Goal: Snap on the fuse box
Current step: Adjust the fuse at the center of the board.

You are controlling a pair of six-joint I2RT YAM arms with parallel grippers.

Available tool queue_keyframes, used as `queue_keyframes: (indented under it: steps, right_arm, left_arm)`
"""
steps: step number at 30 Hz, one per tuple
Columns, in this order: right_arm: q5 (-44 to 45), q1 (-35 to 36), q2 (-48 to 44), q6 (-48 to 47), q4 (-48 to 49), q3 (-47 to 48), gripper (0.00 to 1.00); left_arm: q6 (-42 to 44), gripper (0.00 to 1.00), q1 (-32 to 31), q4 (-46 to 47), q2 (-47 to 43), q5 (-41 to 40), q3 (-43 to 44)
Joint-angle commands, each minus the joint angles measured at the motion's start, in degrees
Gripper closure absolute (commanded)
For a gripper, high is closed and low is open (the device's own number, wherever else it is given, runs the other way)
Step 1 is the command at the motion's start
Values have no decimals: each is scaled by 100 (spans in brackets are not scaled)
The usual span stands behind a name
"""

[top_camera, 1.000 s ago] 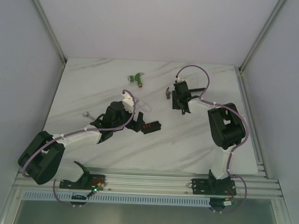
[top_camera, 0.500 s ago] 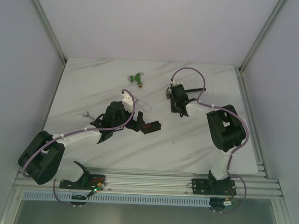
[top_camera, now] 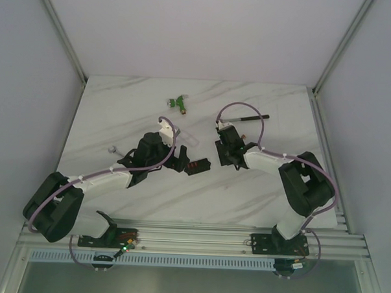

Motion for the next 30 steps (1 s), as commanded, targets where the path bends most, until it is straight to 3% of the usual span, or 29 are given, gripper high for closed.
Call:
queue_keyframes:
  steps: [1,30]
  right_arm:
    - [308,-21,-105,-108,-184,-176,53]
    - [1304,-911,238,401,-264,405,41]
  left_arm:
    - [-31,0,38,102,-91,140,126]
    - [-110,0,42,68,-275,10,-32]
